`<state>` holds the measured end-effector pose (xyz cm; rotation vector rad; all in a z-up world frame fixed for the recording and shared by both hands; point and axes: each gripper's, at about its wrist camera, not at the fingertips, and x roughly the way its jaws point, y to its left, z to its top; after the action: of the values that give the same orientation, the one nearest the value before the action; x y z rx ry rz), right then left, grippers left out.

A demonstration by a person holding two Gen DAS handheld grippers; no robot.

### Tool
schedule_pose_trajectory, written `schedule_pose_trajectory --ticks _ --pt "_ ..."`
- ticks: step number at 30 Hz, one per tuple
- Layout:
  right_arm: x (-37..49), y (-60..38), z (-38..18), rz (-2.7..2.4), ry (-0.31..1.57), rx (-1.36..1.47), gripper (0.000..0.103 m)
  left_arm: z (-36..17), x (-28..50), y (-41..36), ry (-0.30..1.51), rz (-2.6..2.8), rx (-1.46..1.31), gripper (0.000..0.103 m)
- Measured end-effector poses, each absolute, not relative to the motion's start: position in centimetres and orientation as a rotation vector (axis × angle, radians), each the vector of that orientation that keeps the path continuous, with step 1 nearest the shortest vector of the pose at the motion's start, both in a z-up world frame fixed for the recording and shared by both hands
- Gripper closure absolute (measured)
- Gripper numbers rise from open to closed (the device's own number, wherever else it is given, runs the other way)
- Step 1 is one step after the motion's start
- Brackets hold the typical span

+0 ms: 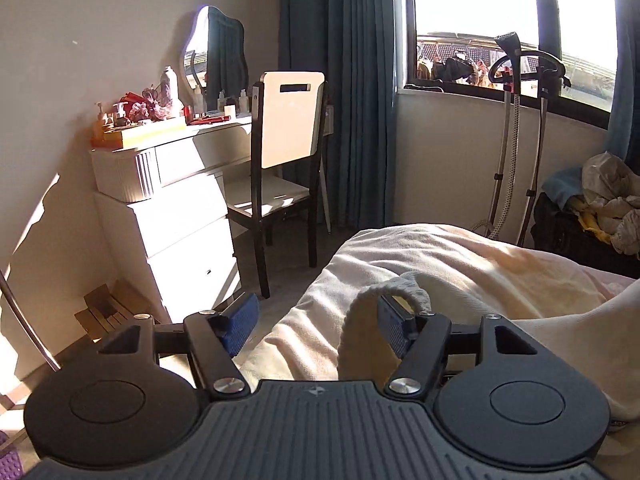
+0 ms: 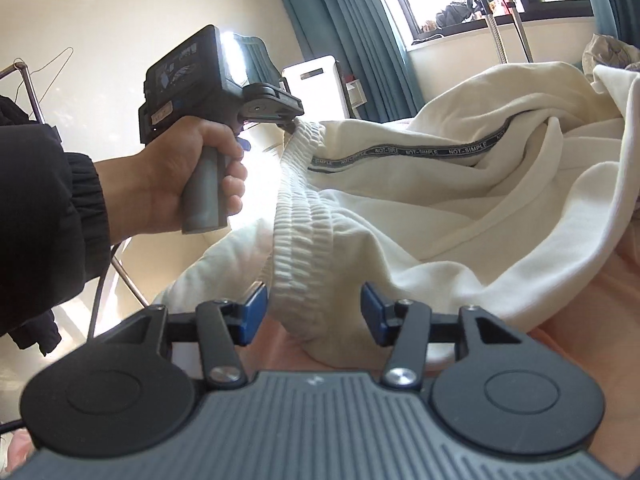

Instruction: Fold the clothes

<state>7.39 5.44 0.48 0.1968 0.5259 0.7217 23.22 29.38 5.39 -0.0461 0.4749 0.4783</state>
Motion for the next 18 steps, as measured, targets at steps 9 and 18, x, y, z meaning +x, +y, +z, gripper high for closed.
schedule_pose_trajectory --ticks 9,18 --pt "1.5 -3.6 3.8 0.607 0.450 0.088 0.050 8.7 11.9 23.9 0.429 0.349 -0.051 0.033" --pt "1.0 -13.7 5.7 0.433 0.365 0.022 0.050 7.0 4.6 13.5 0.411 0.176 -0.092 0.033"
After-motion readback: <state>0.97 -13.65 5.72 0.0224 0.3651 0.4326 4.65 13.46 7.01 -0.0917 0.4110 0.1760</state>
